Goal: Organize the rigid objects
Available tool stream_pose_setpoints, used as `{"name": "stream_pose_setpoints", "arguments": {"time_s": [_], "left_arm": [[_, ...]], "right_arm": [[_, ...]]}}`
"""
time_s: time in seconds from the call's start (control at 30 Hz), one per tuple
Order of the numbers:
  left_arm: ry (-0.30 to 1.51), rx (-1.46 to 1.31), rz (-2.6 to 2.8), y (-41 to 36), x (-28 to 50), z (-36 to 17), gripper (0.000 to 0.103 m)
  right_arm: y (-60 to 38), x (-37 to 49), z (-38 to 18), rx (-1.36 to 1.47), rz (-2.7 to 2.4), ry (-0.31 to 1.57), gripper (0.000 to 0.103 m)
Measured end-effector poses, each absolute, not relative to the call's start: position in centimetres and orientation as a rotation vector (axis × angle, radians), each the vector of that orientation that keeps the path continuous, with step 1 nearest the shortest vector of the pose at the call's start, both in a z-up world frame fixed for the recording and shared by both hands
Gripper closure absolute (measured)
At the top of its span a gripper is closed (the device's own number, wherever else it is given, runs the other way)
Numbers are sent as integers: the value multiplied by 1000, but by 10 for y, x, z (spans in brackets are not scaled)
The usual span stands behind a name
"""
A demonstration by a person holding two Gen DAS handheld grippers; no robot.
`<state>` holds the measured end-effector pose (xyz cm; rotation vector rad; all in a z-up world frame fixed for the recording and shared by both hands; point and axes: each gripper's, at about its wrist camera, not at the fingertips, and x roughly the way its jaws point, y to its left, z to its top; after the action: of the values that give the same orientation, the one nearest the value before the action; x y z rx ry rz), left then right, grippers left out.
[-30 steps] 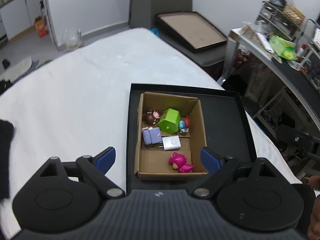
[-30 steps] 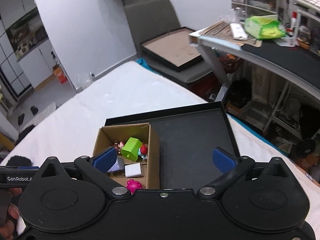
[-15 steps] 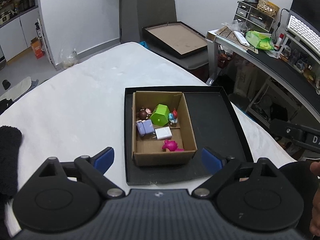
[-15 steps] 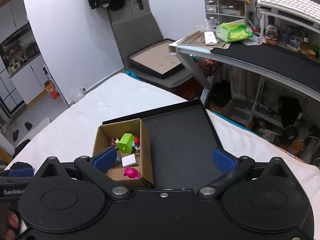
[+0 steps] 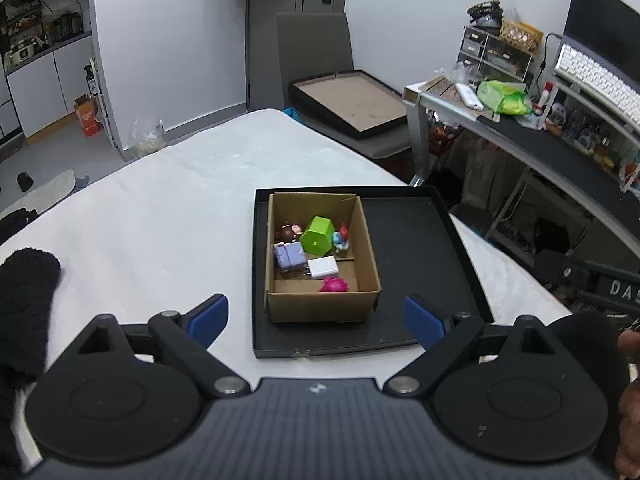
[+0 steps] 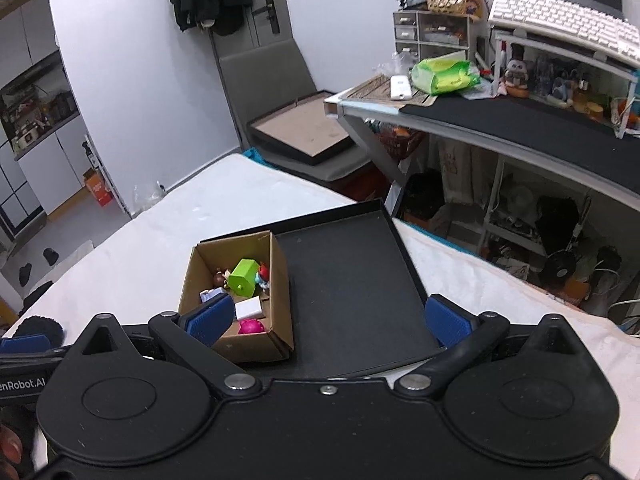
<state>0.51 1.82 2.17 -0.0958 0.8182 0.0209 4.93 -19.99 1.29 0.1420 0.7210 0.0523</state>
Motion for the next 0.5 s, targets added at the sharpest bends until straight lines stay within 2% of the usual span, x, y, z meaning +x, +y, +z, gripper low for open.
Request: {"name": "stream_pose_setpoints", "arguments": {"time_s": [0.5], "left_arm": [[772, -77, -5, -2, -20, 34, 9]], "right_arm": [[-205, 19, 24, 145, 96, 707, 0]]}}
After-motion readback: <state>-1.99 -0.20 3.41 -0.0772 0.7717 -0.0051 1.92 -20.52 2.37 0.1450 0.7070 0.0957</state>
